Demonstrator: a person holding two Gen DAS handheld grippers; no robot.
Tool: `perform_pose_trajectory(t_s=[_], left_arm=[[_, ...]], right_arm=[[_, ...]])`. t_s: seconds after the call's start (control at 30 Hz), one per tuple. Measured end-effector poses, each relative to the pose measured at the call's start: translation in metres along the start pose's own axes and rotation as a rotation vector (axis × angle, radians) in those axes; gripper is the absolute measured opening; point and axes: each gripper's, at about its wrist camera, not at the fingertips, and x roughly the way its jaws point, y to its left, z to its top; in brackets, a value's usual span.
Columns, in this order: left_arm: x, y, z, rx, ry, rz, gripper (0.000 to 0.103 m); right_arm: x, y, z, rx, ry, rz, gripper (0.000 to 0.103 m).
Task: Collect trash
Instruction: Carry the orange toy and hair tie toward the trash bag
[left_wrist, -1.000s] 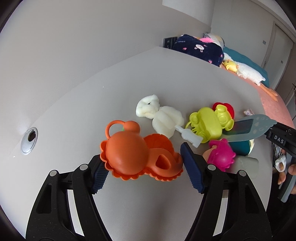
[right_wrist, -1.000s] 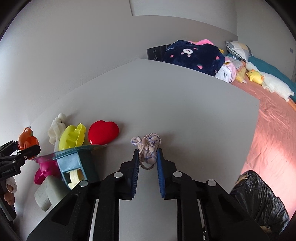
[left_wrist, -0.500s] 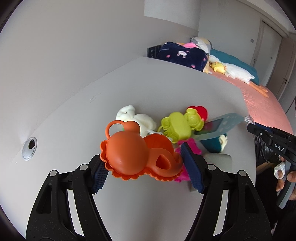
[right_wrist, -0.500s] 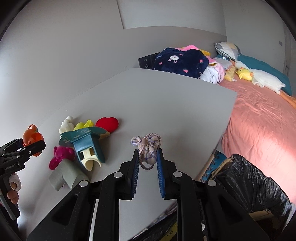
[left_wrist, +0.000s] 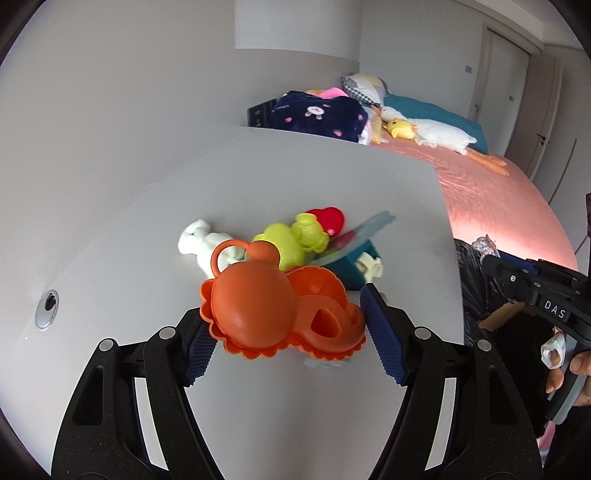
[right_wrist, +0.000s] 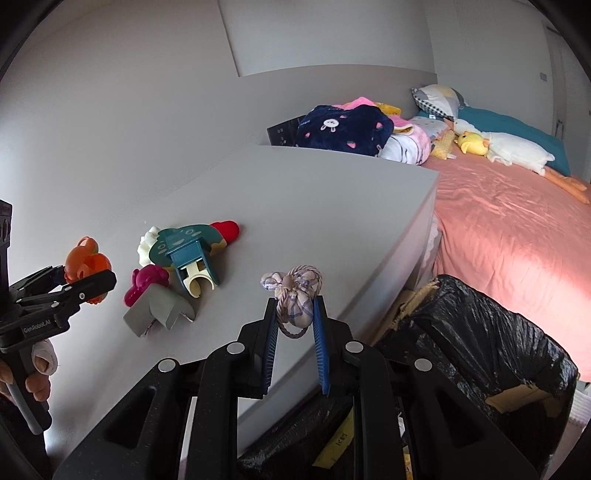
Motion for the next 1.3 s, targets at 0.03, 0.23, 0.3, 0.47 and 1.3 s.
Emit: perform_pose_trajectory(t_s=[0.03,0.23,0.3,0.47,1.3], left_arm=[[0.0,-0.006,-0.001,0.013,0.001,-0.011,0.07],[-0.002,-0.028,-0.008,0.062,0.003,-0.038,0.07],[-0.002,-0.032,-0.008,0.071,-0.001,-0.045,0.07],[-0.01,-0.046,-0.011,0.088,-0.012,-0.066,0.07],[-0.021,-0.141,-0.028,0.203,-0.008,-0.167,0.071]], right_arm=[[-0.003,-0.001,-0.002,0.002,-0.003,-0.003,0.02],[-0.022,-0.013,-0.012,0.021,-0.017,-0.015,0.02],[-0.028,-0.016,-0.015,0.029,-0.024,-0.019,0.02],[-0.041,-0.022,-0.024,0.043,-0.036,-0.025,0.02],[-0.105,-0.086,-0.066,0.145,-0.081,-0.097,0.02]])
